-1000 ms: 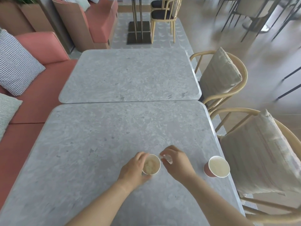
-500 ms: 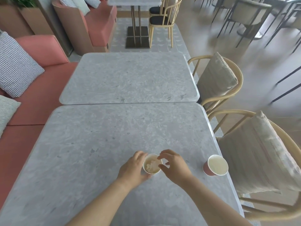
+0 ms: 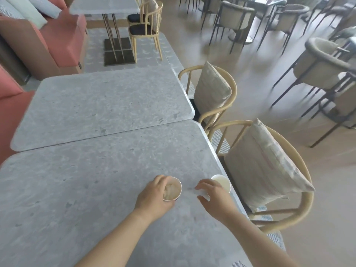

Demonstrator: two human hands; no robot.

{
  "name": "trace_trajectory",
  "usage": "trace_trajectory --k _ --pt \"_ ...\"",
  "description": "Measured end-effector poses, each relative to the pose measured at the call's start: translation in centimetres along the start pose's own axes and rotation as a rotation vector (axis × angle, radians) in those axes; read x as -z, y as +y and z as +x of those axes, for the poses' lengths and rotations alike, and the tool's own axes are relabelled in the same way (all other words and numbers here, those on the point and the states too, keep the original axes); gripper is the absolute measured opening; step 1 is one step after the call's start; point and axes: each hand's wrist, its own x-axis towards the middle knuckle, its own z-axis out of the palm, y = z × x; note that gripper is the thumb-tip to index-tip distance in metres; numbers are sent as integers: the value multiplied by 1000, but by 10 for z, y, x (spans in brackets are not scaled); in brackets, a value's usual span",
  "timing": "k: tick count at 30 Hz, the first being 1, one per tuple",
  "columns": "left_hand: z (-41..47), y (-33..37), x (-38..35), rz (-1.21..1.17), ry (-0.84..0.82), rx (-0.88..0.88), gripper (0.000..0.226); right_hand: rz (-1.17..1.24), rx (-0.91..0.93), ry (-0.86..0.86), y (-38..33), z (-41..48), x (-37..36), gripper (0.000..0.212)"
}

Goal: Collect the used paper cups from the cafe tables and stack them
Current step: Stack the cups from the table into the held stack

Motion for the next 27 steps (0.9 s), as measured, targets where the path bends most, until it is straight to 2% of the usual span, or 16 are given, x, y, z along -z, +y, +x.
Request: trace_trajectory --k 8,12,19,27 --pt "35 81 5 -67 135 -211 69 -57 -78 93 44 -14 38 28" --pt "45 109 -1 -65 147 -292 70 -42 -105 111 62 -14 55 31" --pt "56 125 -37 20 2 -287 76 -44 -85 76 87 -10 69 35" --pt "64 120 -72 122 -150 -158 71 -10 -16 18 98 -9 62 39"
